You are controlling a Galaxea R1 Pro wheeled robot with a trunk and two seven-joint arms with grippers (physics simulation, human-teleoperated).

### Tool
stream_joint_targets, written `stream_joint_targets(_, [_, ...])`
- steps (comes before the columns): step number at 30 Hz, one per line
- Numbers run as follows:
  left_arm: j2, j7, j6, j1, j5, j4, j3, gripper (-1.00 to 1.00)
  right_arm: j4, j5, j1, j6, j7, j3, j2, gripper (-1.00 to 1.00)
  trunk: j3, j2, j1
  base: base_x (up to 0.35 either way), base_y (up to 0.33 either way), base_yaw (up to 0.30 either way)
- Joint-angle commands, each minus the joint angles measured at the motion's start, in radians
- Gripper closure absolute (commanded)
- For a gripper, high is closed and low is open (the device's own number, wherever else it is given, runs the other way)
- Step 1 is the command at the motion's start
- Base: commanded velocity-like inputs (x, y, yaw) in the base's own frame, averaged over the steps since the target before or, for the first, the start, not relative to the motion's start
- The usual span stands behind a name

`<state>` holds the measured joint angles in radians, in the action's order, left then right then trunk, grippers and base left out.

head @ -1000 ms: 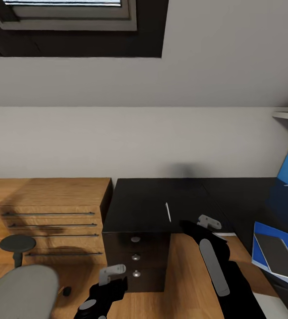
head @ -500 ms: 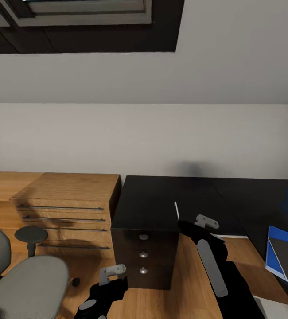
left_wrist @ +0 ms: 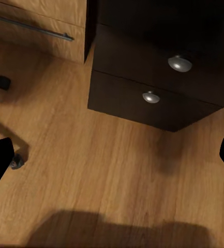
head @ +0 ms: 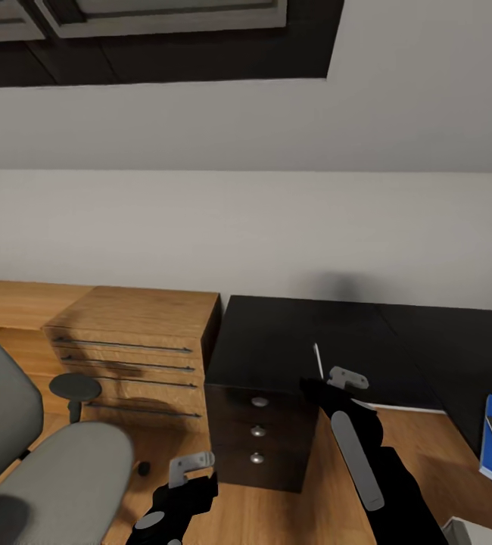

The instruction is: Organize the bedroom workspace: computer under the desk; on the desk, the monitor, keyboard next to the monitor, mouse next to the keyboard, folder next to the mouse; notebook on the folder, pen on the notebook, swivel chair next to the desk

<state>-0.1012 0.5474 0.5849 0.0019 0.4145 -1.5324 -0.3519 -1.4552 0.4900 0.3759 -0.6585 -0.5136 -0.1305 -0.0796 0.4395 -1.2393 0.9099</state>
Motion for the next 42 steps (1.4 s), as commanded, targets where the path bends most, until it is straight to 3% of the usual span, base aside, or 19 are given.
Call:
stream_joint_targets(1, [0.0, 0.009, 0.001, 0.0, 0.01, -0.002, -0.001, -1.0, -0.001, 0.008, 0.001, -0.001, -0.009, -0.001, 0.001, -1.0, 0.002, -0.001, 0.0, 0.0, 0.0, 0.099])
stream_joint_targets(4, [0.0, 0.009, 0.001, 0.0, 0.01, -0.002, -0.001, -1.0, -0.001, 0.001, 0.001, -0.001, -0.006, -0.001, 0.005, -1.0, 0.003, -0.001, 0.0, 0.013, 0.0, 0.061])
stream_joint_targets(8, [0.0, 0.009, 0.001, 0.0, 0.01, -0.002, -0.001, -1.0, 0.02, -0.049, 0.0, -0.001, -0.003, -0.004, 0.013, -1.0, 0.004, -0.001, 0.0, 0.181, 0.0, 0.013])
stream_joint_targets(10, [0.0, 0.009, 0.001, 0.0, 0.01, -0.002, -0.001, -1.0, 0.039, -0.102, 0.0, 0.002, -0.002, -0.023, 0.014, -1.0, 0.004, -0.001, 0.0, 0.276, 0.0, 0.004])
stream_joint_targets(11, [0.0, 0.009, 0.001, 0.0, 0.01, -0.002, -0.001, -1.0, 0.05, -0.16, 0.0, 0.013, -0.002, -0.051, 0.015, -1.0, 0.004, -0.001, 0.0, 0.281, 0.0, 0.001])
stream_joint_targets(15, [0.0, 0.009, 0.001, 0.0, 0.01, -0.002, -0.001, -1.0, 0.056, -0.218, 0.0, 0.041, -0.002, -0.07, 0.015, -1.0, 0.004, -0.001, 0.0, 0.156, 0.0, 0.001])
stream_joint_targets(27, [0.001, 0.009, 0.001, 0.0, 0.01, -0.002, 0.0, -1.0, 0.105, -0.244, 0.0, 0.089, -0.001, -0.076, 0.022, -1.0, 0.004, -0.001, 0.0, 0.021, 0.0, 0.0])
stream_joint_targets(31, [0.001, 0.009, 0.001, 0.0, 0.01, -0.002, 0.001, -1.0, 0.15, -0.243, 0.0, 0.124, 0.001, -0.079, 0.047, -1.0, 0.004, -0.001, 0.0, 0.0, 0.0, 0.0])
stream_joint_targets(37, [0.002, 0.009, 0.0, 0.0, 0.01, -0.003, 0.001, -1.0, 0.212, -0.246, 0.006, 0.135, 0.011, -0.078, 0.059, -1.0, 0.004, -0.001, 0.0, 0.0, 0.0, 0.0])
stream_joint_targets(42, [0.002, 0.009, 0.0, 0.0, 0.01, -0.003, 0.001, -1.0, 0.271, -0.246, 0.035, 0.139, 0.04, -0.077, 0.084, -1.0, 0.004, -0.001, 0.0, 0.0, 0.0, 0.0])
